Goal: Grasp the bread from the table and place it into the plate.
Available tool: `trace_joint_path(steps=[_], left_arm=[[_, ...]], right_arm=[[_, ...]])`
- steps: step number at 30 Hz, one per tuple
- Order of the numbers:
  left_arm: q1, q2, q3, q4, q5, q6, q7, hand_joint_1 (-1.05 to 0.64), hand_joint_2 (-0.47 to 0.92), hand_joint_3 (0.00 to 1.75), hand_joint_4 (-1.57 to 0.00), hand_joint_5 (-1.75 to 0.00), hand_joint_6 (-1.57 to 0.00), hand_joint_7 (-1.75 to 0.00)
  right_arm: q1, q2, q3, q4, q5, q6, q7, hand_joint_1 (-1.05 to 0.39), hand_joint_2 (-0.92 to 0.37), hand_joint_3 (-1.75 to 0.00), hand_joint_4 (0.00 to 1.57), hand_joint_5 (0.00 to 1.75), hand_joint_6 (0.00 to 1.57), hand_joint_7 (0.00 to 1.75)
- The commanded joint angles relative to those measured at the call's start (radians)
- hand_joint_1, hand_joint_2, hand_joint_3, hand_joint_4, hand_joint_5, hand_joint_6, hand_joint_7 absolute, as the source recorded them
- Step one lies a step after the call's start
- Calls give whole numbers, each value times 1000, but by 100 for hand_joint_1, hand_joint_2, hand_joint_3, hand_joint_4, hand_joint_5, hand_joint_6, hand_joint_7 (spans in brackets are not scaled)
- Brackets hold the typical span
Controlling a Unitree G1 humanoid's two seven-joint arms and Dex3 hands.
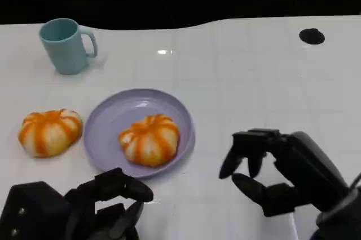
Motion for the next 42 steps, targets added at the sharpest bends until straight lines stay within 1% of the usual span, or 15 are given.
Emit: trace_joint_path(steps=[1,9,15,19,21,24,32,38,42], left_arm=[[-3,10,12,-8,-11,20,-2,-31,75,77,-68,-175,-63,-131],[-1,19,6,-12,-2,13,-2,-32,75,75,-68,-175,-63,-131],[2,19,8,-17,-8,13,-4,-32,76,74,-68,-175,-63,-130],[-1,17,15,-15,-17,22,-3,-34,76,72,-68,-175,-64,-129],[-2,19,15,-9,-14,12,-9,-34,77,71,-67,-175,-64,-128],[-4,23,17,2,-11,-6,-17,-34,77,70,-68,-175,-64,-128],[-4,24,20,1,-6,-2,-13,-34,77,70,-69,-175,-65,-128],[0,16,23,-4,-15,11,-7,-31,78,70,-68,-175,-65,-128],[-2,18,25,0,-16,12,-9,-30,78,71,-68,-175,-64,-128]], right_arm=[[59,-34,-53,-41,26,-5,11,-20,-35,-124,82,170,79,132],[146,-48,-108,-75,49,-2,24,-16,-33,-125,82,174,79,134],[236,-48,-148,-170,30,69,36,-18,-34,-128,82,173,84,129],[286,-44,-166,-216,7,110,33,-15,-34,-124,81,174,84,124],[292,-42,-169,-216,2,117,30,-14,-34,-123,81,173,84,123],[289,-39,-169,-184,-18,105,7,-13,-33,-121,82,172,85,123],[274,-34,-153,-136,-84,95,-44,-17,-33,-121,86,168,88,122],[265,-31,-148,-100,-91,75,-72,-17,-33,-120,86,166,89,120],[262,-27,-146,-96,-87,80,-74,-17,-33,-119,87,166,89,119]])
